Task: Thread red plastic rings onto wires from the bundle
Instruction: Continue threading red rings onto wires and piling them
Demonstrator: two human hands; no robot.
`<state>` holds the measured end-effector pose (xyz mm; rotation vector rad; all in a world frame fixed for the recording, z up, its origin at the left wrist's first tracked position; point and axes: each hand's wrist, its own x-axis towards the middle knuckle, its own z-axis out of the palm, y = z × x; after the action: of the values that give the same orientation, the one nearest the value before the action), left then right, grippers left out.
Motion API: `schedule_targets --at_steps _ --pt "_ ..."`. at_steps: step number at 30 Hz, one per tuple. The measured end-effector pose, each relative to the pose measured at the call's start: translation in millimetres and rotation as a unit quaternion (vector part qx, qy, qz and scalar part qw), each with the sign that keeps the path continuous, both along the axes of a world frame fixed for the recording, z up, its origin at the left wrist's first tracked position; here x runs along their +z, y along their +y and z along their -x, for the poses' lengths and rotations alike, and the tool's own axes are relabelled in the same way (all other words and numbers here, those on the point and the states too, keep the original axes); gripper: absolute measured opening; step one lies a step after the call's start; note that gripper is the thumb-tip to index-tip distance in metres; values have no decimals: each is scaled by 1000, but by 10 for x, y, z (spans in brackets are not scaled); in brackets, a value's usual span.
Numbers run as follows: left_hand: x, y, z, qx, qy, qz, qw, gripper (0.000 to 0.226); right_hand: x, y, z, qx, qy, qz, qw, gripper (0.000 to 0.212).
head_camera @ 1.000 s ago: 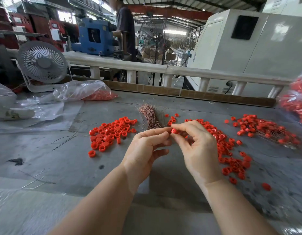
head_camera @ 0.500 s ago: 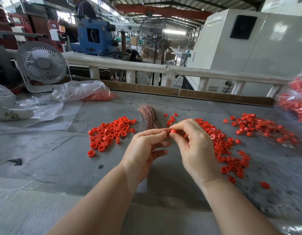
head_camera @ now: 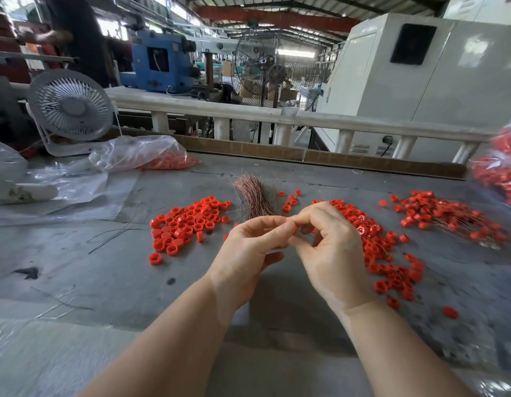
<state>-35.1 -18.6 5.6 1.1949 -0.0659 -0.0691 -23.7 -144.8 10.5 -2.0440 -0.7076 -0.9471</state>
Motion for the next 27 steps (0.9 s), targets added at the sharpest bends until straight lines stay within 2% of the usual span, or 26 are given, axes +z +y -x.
schedule_targets --at_steps 5,12,17,27 --pt "-30 -8 -22 13 -5 7 1000 25 -21 14 -9 -9 -2 -3 1000 20" --pt "-38 -17 -35 -5 -23 88 996 29 11 30 23 -15 -8 -21 1000 26" --pt "-10 -24 -33 -24 -31 136 990 19 37 40 57 -24 -25 -31 999 24" --pt "-1 11 -38 -19 -49 142 988 17 41 38 48 -25 -15 -44 999 20"
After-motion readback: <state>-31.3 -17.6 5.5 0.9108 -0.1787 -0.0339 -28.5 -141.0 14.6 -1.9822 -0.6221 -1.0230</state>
